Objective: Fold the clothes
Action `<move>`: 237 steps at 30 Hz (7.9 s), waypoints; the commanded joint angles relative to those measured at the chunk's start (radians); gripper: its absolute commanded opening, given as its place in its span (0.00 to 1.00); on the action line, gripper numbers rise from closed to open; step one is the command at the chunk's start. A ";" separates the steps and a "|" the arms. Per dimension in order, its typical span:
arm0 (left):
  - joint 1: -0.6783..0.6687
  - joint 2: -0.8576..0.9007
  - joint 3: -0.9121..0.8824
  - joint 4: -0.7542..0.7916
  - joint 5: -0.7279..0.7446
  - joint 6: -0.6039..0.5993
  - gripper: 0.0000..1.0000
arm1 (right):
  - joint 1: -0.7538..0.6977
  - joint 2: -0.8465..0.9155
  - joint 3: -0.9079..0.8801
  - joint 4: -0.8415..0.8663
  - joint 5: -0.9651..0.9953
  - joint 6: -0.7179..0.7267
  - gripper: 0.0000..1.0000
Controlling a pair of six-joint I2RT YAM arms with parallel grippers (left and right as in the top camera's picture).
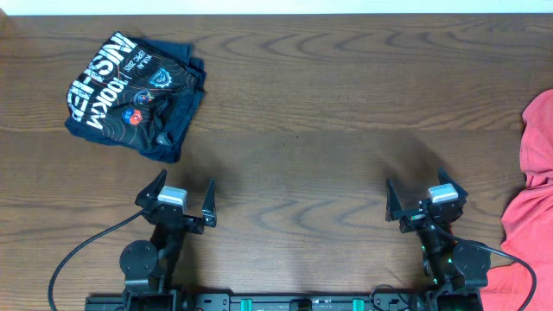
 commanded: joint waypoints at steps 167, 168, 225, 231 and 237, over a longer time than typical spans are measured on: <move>-0.011 1.071 1.443 -1.085 0.349 -0.023 0.98 | 0.567 1.733 1.319 -0.404 -0.245 0.359 0.15; -0.012 1.058 1.443 -1.085 0.330 -0.023 0.98 | 0.602 1.733 1.319 -0.406 -0.214 0.341 0.23; -0.317 1.819 1.135 -0.846 -0.074 -0.134 0.22 | 0.045 2.018 1.318 -0.535 -0.136 0.386 0.12; -0.317 1.819 1.006 -0.765 -0.146 -0.163 0.08 | -0.081 1.844 1.318 -0.553 -0.111 0.391 0.37; -0.316 1.819 0.930 -0.743 -0.203 -0.220 0.06 | -0.240 1.784 1.318 -0.620 -0.101 0.398 0.40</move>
